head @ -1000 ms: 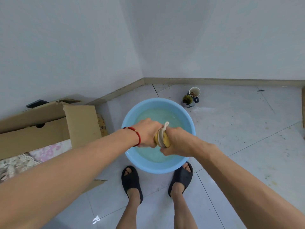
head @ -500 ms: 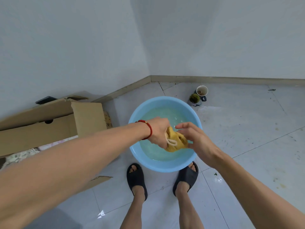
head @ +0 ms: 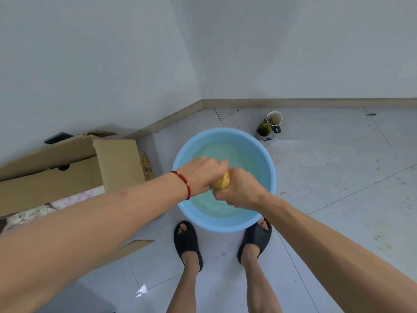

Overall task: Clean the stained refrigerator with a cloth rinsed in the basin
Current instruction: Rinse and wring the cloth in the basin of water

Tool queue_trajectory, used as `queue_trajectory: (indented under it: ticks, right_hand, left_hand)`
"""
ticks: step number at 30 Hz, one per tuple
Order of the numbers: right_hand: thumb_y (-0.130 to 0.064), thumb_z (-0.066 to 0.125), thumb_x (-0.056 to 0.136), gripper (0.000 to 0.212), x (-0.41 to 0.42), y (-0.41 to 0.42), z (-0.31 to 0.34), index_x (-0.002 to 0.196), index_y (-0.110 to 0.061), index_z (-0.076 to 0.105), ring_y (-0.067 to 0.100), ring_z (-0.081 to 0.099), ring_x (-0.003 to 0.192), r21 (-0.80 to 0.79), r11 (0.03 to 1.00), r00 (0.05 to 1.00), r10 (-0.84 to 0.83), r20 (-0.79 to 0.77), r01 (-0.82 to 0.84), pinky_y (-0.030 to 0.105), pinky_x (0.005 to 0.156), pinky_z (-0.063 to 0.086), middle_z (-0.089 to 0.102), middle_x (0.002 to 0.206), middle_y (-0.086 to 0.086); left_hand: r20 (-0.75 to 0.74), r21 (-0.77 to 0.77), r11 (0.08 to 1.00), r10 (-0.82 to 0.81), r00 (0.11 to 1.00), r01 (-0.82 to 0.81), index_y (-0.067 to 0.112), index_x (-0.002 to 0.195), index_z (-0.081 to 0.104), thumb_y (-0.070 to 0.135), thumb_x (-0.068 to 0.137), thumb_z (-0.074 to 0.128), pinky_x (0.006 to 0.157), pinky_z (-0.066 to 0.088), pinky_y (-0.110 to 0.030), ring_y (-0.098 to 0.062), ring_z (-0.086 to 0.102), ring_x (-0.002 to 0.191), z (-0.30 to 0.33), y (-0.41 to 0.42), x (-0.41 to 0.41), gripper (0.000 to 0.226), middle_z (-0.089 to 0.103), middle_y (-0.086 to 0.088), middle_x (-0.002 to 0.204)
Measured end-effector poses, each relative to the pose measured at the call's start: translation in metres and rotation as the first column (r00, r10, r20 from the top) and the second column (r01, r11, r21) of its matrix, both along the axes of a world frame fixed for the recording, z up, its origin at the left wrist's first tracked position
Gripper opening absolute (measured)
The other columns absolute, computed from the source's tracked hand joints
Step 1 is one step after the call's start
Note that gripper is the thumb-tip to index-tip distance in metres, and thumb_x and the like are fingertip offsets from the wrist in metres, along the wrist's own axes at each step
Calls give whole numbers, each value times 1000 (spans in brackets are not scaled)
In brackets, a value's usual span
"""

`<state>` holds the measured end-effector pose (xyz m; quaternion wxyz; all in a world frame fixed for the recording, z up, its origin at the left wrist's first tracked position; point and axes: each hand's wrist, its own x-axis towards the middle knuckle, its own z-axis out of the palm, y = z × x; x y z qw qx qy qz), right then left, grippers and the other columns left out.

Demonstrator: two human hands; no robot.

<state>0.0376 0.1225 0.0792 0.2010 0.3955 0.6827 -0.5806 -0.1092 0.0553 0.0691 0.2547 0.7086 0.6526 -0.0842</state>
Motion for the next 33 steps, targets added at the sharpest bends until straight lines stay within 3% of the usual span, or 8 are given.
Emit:
queue_trajectory:
  ticks: [6, 12, 15, 17, 20, 26, 30, 33]
  right_hand:
    - [-23, 76, 84, 36, -5, 4, -6, 115, -11, 61, 36, 67, 91, 405, 855, 945, 315, 89, -323, 38, 72, 53, 69, 97, 8]
    - [-13, 66, 95, 26, 0, 4, -6, 112, -9, 48, 39, 65, 87, 647, 626, 871, 476, 125, -436, 41, 65, 44, 52, 99, 9]
    - [-16, 79, 82, 50, 11, 6, -9, 118, -14, 43, 28, 60, 93, 367, 872, 935, 353, -16, -323, 37, 74, 50, 46, 105, 1]
    - [-21, 75, 78, 47, 20, 6, 0, 118, -14, 52, 20, 59, 92, -104, 992, 991, -81, -103, 71, 31, 76, 52, 57, 108, 3]
    - [-40, 64, 78, 32, 30, 7, 2, 95, -13, 67, 26, 64, 96, -638, 511, 723, -682, 107, 576, 45, 87, 55, 65, 111, 14]
    - [-58, 80, 74, 80, 25, -14, 5, 132, -6, 65, 46, 66, 120, -961, 100, 711, -693, 119, 258, 60, 89, 59, 65, 135, 24]
    - [-14, 63, 100, 29, 18, 1, 13, 124, 0, 56, 26, 76, 91, -895, 426, 895, -441, -74, 135, 19, 58, 58, 70, 124, 24]
    - [0, 63, 93, 9, 7, 9, 13, 96, -5, 57, 12, 52, 54, -699, 705, 969, -237, -69, 123, 17, 40, 35, 70, 82, 13]
  left_hand:
    - [-38, -404, 842, 375, 926, -357, 16, 63, 53, 10, 76, 70, 55, 48, -32, -30, 64, 68, -7, 17, 18, 22, 55, -3, 61]
    - [137, -884, 348, 832, 538, -313, 7, 80, 62, 1, 81, 76, 50, 43, -28, -20, 50, 54, 10, 28, 9, 15, 56, -9, 70]
    - [53, -700, 572, 639, 767, -428, 7, 77, 63, 9, 74, 77, 56, 55, -32, -25, 60, 57, 10, 29, 17, 15, 62, -8, 69]
    - [-38, -436, 820, 395, 918, -371, 13, 79, 64, 16, 73, 74, 57, 53, -34, -29, 66, 70, 8, 22, 20, 13, 64, -5, 73]
    - [164, 26, 981, 186, 969, -192, 16, 87, 62, 13, 81, 68, 61, 42, -33, -31, 63, 80, 3, 4, 17, 9, 61, -5, 84]
    - [305, 453, 889, -80, 949, -71, 6, 94, 66, 15, 87, 71, 66, 50, -40, -27, 57, 75, 6, -6, 15, 13, 60, -7, 90]
    - [184, 441, 893, -188, 965, 90, 5, 90, 65, 10, 89, 65, 59, 50, -43, -28, 55, 67, 7, -6, -6, 6, 59, -9, 83]
    - [69, 208, 967, -161, 984, 144, 5, 97, 61, 5, 86, 62, 55, 49, -42, -34, 62, 70, 19, -2, -1, 11, 61, -11, 86]
